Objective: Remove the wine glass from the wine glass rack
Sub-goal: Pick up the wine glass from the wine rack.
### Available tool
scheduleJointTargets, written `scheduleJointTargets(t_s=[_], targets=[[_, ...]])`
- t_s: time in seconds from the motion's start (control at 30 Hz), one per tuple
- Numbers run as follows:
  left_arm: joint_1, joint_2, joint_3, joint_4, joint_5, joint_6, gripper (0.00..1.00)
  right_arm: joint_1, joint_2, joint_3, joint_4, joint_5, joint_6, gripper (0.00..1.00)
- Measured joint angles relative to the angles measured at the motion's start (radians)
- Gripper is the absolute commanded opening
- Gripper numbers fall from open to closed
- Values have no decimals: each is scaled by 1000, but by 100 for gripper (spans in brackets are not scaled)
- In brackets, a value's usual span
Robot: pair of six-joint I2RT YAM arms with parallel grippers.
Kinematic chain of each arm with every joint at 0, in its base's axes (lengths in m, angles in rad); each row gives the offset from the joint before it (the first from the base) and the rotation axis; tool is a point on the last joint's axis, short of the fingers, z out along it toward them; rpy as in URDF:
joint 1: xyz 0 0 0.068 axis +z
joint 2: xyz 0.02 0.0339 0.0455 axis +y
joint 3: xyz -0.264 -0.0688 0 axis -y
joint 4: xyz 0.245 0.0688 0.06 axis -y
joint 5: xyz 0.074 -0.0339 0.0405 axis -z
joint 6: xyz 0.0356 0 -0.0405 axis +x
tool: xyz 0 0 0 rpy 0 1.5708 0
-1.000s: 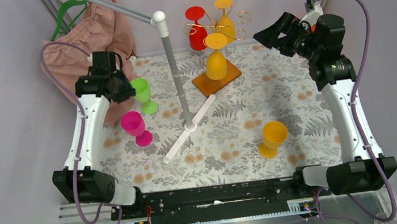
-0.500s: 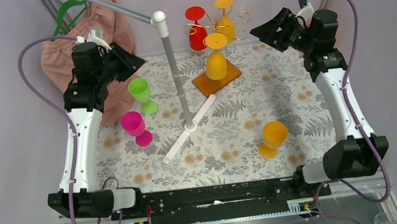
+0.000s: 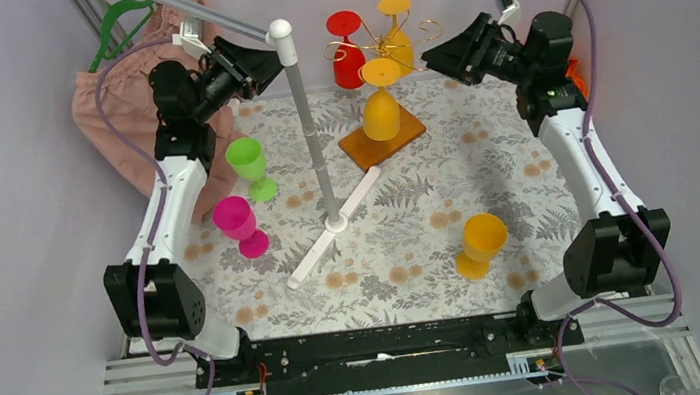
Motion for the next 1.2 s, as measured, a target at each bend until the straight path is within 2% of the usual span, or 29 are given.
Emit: scheduleJointTargets(t_s=[0.13, 0.27, 0.8, 0.9, 1.1, 1.2], targets=[[1, -45, -69, 57, -5, -18, 39, 76, 10, 17, -31, 0, -14, 52], [2, -66, -91, 44, -10, -3, 39, 128, 38, 29, -44, 2, -21, 52], [31, -108, -132, 34, -9, 25, 38, 144, 122, 55, -111, 72, -47, 51], [41, -108, -137, 34, -6, 25, 38, 159, 148, 76, -113, 89, -46, 48], [62, -108, -160, 41, 13, 21, 38, 182, 177, 94, -111, 112, -32, 35], [77, -108, -172, 41, 18, 19, 38, 183, 177, 94, -104, 129, -20, 34]])
